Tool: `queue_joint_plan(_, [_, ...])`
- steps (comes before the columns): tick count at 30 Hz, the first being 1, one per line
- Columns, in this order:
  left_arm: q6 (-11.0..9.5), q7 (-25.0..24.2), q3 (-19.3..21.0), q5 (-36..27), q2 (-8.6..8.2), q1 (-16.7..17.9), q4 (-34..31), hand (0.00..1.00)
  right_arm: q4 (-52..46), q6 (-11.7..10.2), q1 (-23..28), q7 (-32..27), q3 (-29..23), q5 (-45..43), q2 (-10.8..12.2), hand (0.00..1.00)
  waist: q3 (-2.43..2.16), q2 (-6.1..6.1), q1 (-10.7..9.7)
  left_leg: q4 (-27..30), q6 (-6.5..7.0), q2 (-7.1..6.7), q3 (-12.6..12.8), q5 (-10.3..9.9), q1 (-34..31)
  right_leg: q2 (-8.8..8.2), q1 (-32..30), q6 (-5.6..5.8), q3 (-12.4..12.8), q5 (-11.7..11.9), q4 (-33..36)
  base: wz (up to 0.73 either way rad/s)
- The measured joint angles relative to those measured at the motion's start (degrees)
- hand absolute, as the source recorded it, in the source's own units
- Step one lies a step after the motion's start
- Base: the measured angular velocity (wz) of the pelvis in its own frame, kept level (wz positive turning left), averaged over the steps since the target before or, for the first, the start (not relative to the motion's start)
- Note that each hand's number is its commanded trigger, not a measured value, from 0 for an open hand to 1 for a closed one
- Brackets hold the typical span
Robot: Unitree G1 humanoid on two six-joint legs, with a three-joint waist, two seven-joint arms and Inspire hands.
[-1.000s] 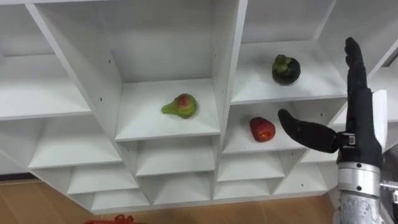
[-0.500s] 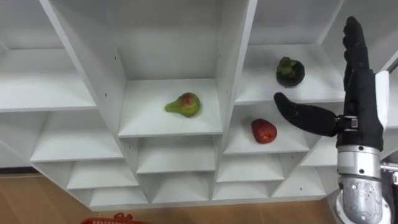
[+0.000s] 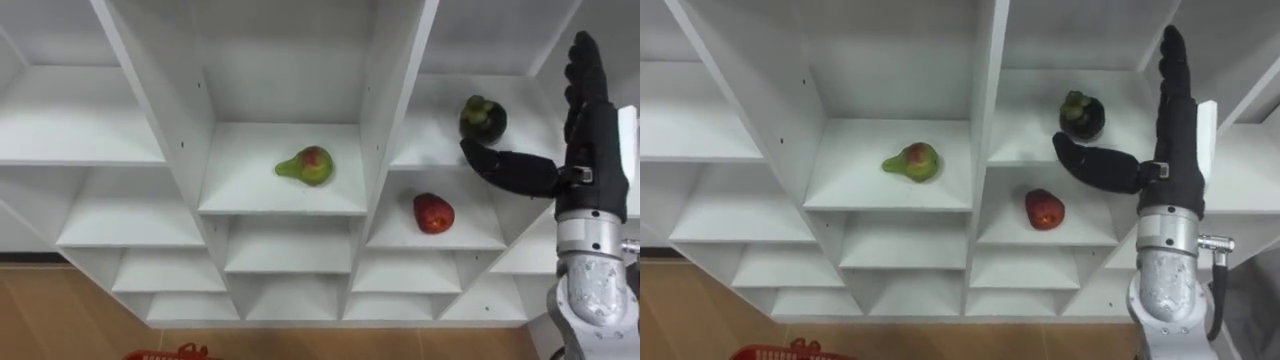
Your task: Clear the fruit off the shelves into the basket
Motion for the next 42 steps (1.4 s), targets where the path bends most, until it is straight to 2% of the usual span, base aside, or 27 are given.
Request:
queue_joint_plan(4, [0.2,0.4,0.0,0.4,-0.04,0.0,-0.2,1.0,4.2,-0.1,-1.9,0.1,0.0,0.4,-0.5,0.0,0.08,-0.12,0.0,-0.2,-0.02,0.01,0.0,0.0,0.7,-0.02,0.5,0.0,-0.1,0.0,0.0,0.02])
queue_joint_plan(8, [0.2,1.6,0.0,0.2,0.0,0.4,-0.2,1.0,11.8,1.2,-5.7,0.1,-0.1,2.6,-2.7,0.0,0.15,-0.3,0.1,-0.2,0.03,-0.05,-0.1,0.1,1.0,-0.1,1.0,0.0,-0.4,0.0,-0.1,0.01])
queue_joint_plan(11, [0.4,1.3,-0.1,-0.1,0.23,0.9,-0.2,1.0,13.3,1.7,-7.0,0.1,-0.6,2.6,-2.8,0.0,0.2,-0.42,0.2,-0.2,-0.03,-0.04,-0.4,0.3,1.0,-0.1,1.0,0.0,-0.6,0.0,-0.1,0.05])
queue_joint_plan(16, [2.0,1.1,-0.1,-0.1,0.29,1.8,-1.3,1.0,13.9,2.3,-7.7,0.6,-1.2,2.7,-2.8,0.0,0.18,-0.46,0.0,-0.2,-0.08,-0.13,-1.1,0.5,0.9,-0.34,1.4,0.01,-1.9,0.0,-0.1,0.08])
queue_joint_plan(21, [2.5,1.0,-0.1,0.0,0.37,1.4,-1.3,1.0,19.5,3.8,-12.7,2.6,-1.1,4.7,-3.3,0.0,0.22,-0.54,0.6,-0.2,-0.04,-0.23,-1.2,0.9,0.8,-0.53,1.3,-0.07,-2.5,0.1,0.0,0.02])
queue_joint_plan(26, [3.2,-0.1,-0.1,0.0,0.58,1.1,-2.0,1.0,20.0,4.1,-14.0,3.7,-1.1,5.1,-4.6,0.0,0.18,-0.58,1.5,-0.2,-0.03,-0.3,-1.6,1.0,0.8,-0.58,1.5,-0.09,-3.0,0.1,0.0,0.05])
queue_joint_plan(31, [3.8,-0.6,-0.1,0.3,0.63,0.7,-2.1,1.0,20.5,4.2,-15.1,5.0,-1.1,5.9,-4.7,0.0,0.15,-0.71,1.5,-0.2,-0.03,-0.5,-2.4,1.1,0.9,-0.66,1.8,-0.09,-3.6,0.1,-0.1,0.06])
queue_joint_plan(42, [4.6,-1.6,0.2,1.6,0.86,0.2,-2.7,1.0,23.2,6.0,-17.8,6.5,-1.1,1.7,-5.2,0.0,0.2,-1.29,2.1,-0.2,0.0,-0.61,-2.5,1.3,0.9,-0.7,1.4,-0.09,-3.5,0.1,0.0,0.0])
